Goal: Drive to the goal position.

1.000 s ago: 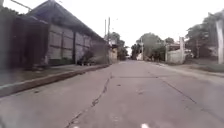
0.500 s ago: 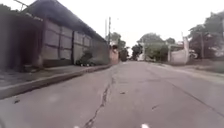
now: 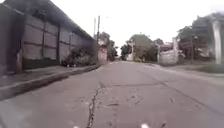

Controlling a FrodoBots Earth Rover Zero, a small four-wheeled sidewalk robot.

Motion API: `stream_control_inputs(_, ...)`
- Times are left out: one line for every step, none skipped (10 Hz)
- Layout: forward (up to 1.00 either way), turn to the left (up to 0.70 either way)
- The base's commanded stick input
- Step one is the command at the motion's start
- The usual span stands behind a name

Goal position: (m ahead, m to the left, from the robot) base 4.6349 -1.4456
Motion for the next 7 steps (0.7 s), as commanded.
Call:
stream_control_inputs(1.00, 0.02)
stream_control_inputs(1.00, 0.02)
stream_control_inputs(1.00, 0.02)
stream_control_inputs(1.00, 0.10)
stream_control_inputs(1.00, 0.24)
stream_control_inputs(1.00, 0.29)
stream_control_inputs(1.00, 0.20)
